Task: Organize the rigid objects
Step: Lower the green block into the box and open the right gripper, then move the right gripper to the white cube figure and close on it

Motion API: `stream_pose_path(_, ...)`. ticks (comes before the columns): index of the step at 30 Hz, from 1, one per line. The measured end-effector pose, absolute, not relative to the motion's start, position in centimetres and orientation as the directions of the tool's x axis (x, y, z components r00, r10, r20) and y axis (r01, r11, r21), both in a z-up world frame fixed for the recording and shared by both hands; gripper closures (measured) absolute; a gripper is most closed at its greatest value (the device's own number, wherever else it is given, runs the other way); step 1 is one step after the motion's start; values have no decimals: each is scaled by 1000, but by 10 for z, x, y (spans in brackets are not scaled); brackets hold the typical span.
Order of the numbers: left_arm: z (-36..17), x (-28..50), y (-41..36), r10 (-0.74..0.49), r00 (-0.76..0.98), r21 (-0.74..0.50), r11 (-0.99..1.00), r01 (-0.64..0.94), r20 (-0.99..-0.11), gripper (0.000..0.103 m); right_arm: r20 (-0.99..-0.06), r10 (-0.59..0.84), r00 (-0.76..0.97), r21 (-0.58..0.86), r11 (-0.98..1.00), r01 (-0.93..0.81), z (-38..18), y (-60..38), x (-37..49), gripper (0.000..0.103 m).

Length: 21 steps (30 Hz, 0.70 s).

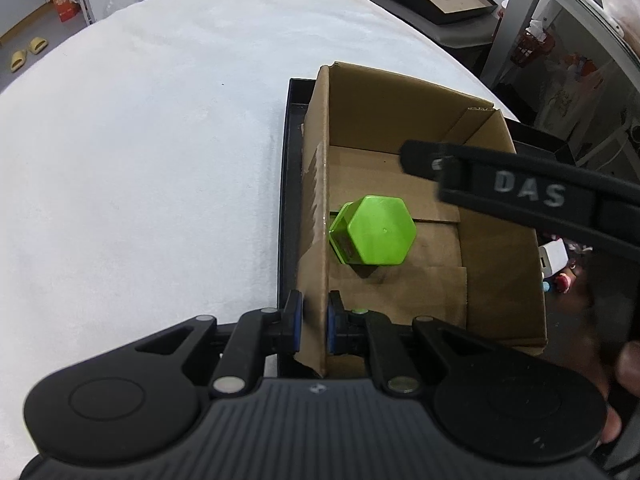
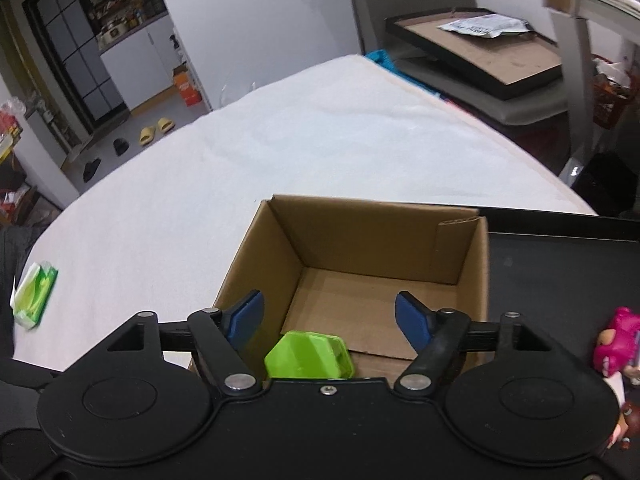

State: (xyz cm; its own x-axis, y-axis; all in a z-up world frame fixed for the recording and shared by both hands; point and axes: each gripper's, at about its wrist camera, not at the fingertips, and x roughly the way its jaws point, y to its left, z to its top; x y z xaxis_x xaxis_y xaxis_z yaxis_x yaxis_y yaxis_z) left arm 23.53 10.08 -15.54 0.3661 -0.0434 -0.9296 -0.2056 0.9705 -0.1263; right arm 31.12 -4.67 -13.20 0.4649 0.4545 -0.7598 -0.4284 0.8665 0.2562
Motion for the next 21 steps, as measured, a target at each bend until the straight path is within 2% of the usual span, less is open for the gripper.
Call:
stream_pose_path(6, -155, 237, 92, -1, 354, -81, 974, -211, -935, 93, -743, 426, 516, 251, 892, -376, -123, -61, 308, 31)
stream_pose_path(10, -155, 238, 89, 40, 347, -45, 971, -233, -937, 87, -735, 391, 554, 236, 913, -332, -117, -73, 309, 30)
stream_pose_path(12, -157, 240, 86, 73, 331, -13, 968, -250, -941, 80, -739, 359, 570, 224, 929, -294, -116, -81, 311, 29)
stream_pose_path(14, -157, 240, 84, 97, 324, 10, 965, -261, -941, 63, -744, 323, 584, 211, 944, -253, -116, -91, 314, 29)
stream_pose_path(17, -154, 241, 78, 129, 332, 39, 964, -265, -935, 48, -750, 259, 609, 190, 966, -176, -116, -111, 317, 29)
stream_pose_path(21, -152, 246, 69, 171, 332, 85, 963, -257, -928, 37, -752, 205, 626, 175, 978, -110, -118, -132, 320, 19)
